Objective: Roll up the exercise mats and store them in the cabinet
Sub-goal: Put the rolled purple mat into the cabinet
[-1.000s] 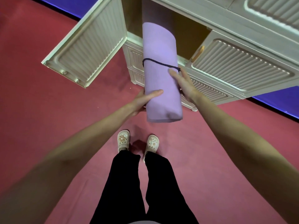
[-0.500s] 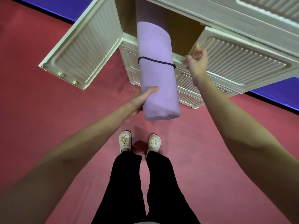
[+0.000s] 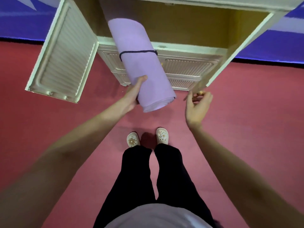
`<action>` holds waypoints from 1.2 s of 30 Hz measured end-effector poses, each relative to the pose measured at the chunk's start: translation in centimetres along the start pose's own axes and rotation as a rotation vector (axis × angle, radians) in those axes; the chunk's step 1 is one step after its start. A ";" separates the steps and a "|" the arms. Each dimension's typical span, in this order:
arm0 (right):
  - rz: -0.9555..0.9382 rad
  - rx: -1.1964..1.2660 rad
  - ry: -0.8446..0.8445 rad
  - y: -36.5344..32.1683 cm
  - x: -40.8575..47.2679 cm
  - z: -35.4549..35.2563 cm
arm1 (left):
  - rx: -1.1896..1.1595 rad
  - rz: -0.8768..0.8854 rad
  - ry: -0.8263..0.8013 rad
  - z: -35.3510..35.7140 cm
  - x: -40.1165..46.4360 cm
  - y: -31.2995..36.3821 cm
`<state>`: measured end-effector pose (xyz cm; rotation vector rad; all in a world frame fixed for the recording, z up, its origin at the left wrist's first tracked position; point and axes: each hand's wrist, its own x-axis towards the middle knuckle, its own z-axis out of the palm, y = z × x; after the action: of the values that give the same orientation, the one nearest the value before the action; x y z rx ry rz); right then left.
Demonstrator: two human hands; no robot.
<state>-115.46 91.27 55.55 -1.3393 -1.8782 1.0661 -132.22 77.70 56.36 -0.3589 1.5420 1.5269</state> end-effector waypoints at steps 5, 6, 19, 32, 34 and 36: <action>0.238 0.010 0.285 1.5 -0.6 -2.7 | -0.008 -0.006 -0.002 3.4 -0.2 0.4; 0.278 0.004 0.332 1.7 -0.4 -3.1 | -0.015 -0.015 -0.005 4.3 -0.1 0.5; 1.006 0.314 0.549 3.3 5.8 -4.7 | -0.118 -0.073 -0.022 16.2 6.1 2.0; 0.619 0.425 -0.370 -1.7 12.6 -2.2 | 0.210 -0.176 -0.246 15.4 4.2 5.2; 0.651 0.455 -0.329 -1.5 13.4 -1.7 | 0.202 -0.137 -0.177 14.0 5.4 5.9; 0.674 0.490 -0.276 -0.6 14.4 -0.9 | 0.137 0.005 0.059 12.7 7.3 6.4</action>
<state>-119.58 105.06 56.72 -1.6054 -1.1963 1.9803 -136.03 93.20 57.31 -0.3248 1.6849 1.4163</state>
